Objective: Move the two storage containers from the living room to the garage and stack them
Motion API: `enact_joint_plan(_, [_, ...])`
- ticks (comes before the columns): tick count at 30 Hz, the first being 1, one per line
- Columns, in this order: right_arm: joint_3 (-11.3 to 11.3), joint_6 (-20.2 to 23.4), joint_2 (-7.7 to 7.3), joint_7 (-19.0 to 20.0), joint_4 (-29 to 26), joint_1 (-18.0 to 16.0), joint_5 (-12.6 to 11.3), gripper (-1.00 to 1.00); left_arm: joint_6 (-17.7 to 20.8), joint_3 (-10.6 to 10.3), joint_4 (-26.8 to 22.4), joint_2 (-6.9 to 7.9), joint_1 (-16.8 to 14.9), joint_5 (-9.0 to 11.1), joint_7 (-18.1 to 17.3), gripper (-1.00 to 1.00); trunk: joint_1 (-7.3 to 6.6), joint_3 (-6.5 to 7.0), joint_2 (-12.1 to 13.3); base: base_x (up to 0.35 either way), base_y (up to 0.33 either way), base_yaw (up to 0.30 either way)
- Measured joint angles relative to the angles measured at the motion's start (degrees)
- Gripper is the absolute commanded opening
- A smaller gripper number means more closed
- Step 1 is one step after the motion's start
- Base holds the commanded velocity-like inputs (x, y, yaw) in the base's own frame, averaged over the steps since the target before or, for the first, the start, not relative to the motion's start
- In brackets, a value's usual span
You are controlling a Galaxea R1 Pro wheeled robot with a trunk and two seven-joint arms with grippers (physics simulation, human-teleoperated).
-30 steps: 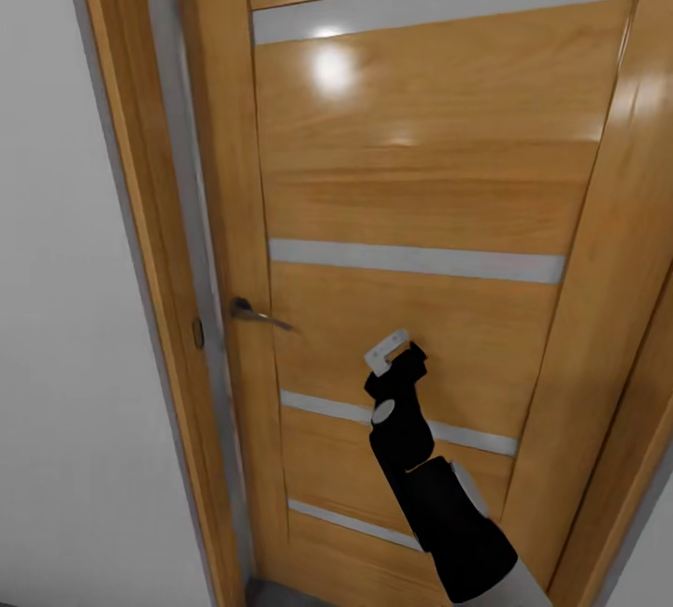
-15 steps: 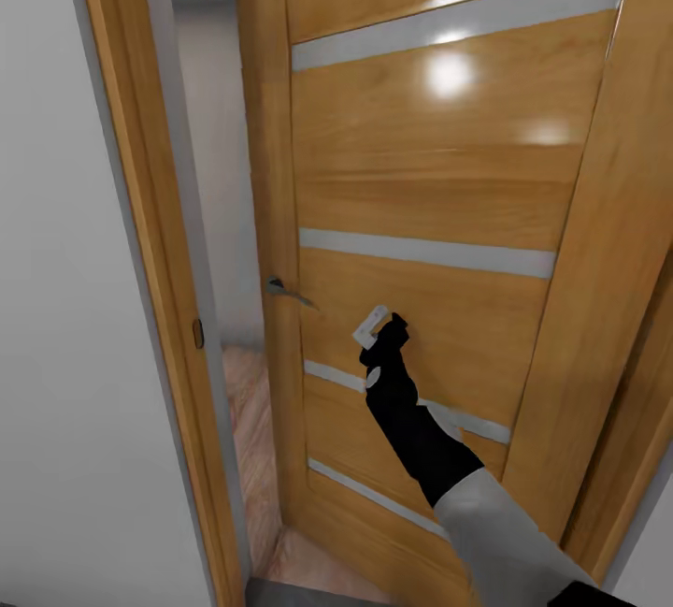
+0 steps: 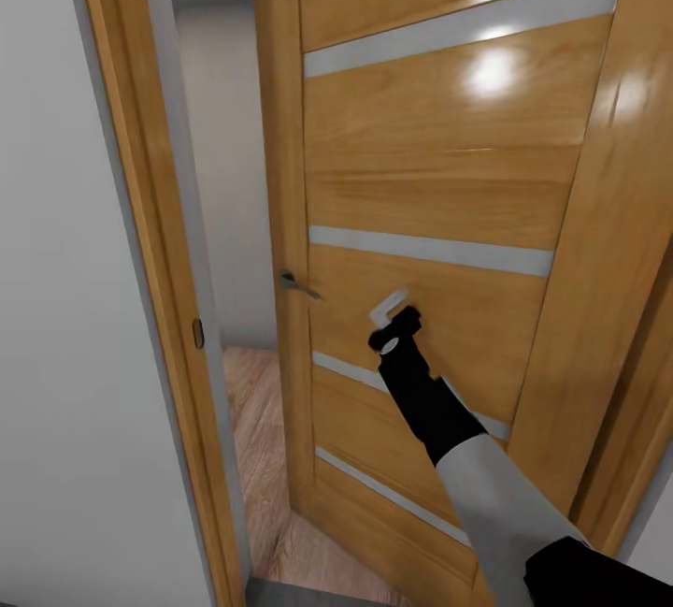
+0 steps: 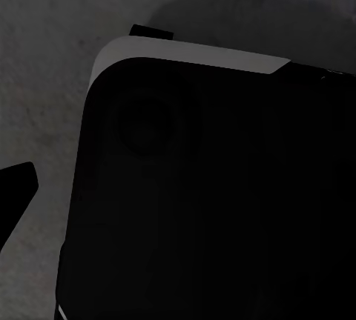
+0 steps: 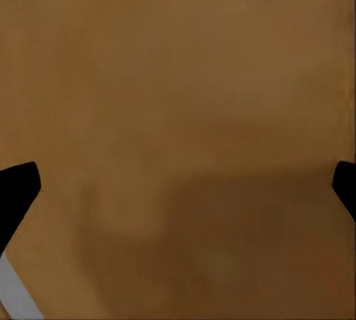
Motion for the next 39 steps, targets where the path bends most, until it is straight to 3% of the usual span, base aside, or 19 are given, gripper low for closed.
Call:
enact_joint_plan(1, [-0.5,0.0,0.00,0.1,-0.6,0.0,-0.9,1.00,0.0,0.0,0.0,0.00,0.0,0.0,0.0,1.00,0.00,0.00,0.0,0.000,0.000,0.000])
enact_joint_plan(8, [-1.1,0.1,0.00,0.1,-0.9,0.0,0.6,1.00,0.0,0.0,0.0,0.01,0.0,0.0,0.0,1.00,0.00,0.02,0.0,0.000,0.000,0.000])
enact_joint_plan(24, [-1.4,0.1,0.00,-0.5,-0.8,0.0,0.7,1.00,0.0,0.0,-0.1,0.02,0.0,0.1,0.0,1.00,-0.01,0.01,0.0,0.007,0.000,0.000])
enact_joint_plan(39, [-1.6,0.2,0.00,-0.9,-0.7,0.0,0.9,1.00,0.0,0.0,-0.1,0.09,0.0,0.1,0.0,1.00,-0.03,0.01,0.0,0.283,0.000,0.000])
